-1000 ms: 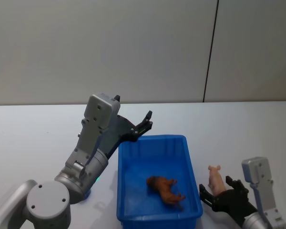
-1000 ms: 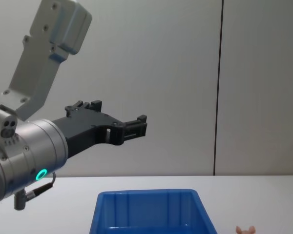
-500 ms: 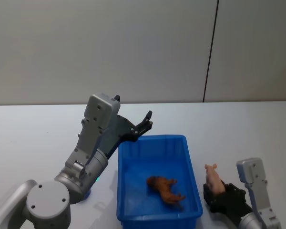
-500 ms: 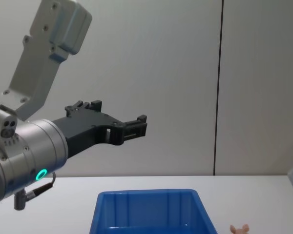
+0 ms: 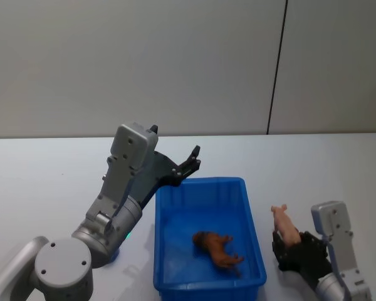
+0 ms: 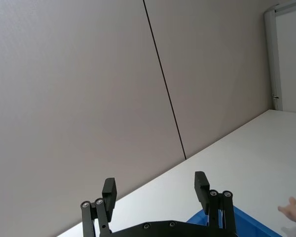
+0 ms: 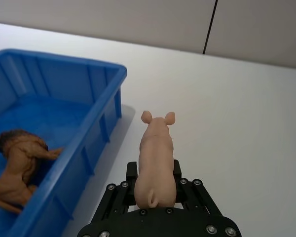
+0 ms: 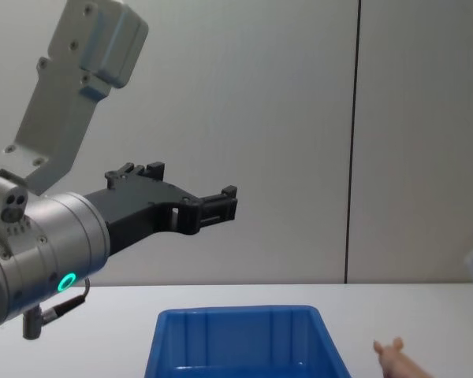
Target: Pick up the two dolls from the table and place them into the box.
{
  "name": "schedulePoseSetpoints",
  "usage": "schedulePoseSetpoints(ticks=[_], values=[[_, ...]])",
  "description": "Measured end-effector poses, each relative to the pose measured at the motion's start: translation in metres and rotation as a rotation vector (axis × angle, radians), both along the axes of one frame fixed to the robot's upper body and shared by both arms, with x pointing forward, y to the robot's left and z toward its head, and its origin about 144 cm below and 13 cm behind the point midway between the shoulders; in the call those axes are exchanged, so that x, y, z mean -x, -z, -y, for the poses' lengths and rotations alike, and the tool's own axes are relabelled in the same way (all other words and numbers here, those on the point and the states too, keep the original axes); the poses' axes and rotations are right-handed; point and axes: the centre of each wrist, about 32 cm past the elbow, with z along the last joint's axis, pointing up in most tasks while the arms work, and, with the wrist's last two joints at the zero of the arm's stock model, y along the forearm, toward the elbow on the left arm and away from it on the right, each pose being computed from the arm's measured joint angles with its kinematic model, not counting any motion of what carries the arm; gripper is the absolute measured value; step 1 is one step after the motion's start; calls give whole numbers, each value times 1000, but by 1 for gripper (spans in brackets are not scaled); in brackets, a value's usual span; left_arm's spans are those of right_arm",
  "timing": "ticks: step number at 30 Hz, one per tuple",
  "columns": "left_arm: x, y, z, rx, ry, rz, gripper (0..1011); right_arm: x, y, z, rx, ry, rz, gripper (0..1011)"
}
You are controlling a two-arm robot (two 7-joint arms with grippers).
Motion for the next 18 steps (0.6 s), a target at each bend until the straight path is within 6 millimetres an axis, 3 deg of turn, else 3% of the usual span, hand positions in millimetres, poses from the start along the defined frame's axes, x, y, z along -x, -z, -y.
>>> schedulePoseSetpoints(ticks=[18], values=[[0,0,0,0,0,0,1001,-1,-34,-7,-12,-111,182,369]])
